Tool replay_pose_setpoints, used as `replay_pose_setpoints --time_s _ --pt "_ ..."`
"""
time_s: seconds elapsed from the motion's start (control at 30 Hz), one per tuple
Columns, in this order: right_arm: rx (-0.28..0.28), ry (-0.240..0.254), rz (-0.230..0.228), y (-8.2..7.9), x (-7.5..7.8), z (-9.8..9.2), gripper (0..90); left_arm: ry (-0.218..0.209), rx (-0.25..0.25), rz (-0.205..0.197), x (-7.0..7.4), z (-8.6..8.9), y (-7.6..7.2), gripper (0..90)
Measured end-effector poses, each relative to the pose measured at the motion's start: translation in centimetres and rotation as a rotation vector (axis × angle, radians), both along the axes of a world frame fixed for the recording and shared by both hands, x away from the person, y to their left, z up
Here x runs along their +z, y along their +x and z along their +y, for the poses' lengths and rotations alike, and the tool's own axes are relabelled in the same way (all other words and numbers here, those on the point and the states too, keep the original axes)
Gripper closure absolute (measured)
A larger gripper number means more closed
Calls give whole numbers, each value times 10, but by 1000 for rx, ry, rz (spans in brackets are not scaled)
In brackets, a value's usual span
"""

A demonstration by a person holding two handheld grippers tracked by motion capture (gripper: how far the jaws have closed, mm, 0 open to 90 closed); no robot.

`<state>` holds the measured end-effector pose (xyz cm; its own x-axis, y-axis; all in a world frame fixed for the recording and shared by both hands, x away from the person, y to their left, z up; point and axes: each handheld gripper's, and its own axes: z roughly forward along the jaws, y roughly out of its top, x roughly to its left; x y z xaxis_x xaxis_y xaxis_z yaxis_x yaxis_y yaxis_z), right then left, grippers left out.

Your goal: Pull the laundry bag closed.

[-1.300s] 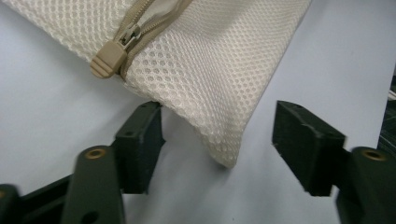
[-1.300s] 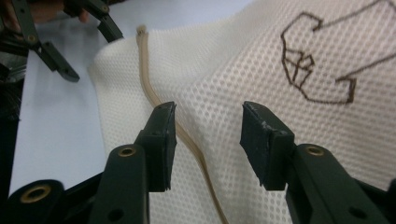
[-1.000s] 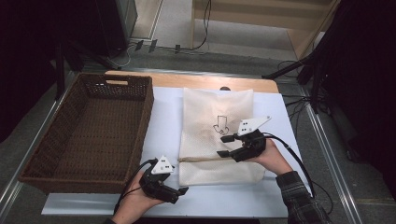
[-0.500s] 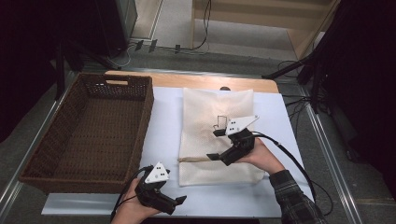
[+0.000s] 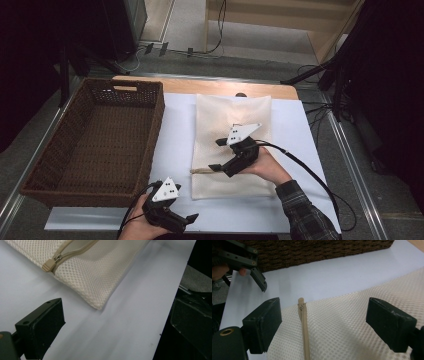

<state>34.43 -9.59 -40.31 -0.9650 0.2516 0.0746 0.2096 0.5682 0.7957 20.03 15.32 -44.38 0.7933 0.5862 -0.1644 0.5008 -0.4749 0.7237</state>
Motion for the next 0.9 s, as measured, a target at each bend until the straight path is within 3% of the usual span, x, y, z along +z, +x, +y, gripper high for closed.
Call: replay_pose_setpoints --time_s 0.43,0.67,0.77,0.9 --pt "37 -44 41 0 -13 33 260 12 -27 -9 3 -2 2 0" --pt "60 -79 15 -4 -18 52 377 6 -28 -7 3 -1 3 0" --pt "68 -72 5 -5 -21 57 430 9 -30 -7 3 -1 3 0" --pt "87 -106 -17 -9 -26 66 497 10 -30 -7 3 0 3 0"
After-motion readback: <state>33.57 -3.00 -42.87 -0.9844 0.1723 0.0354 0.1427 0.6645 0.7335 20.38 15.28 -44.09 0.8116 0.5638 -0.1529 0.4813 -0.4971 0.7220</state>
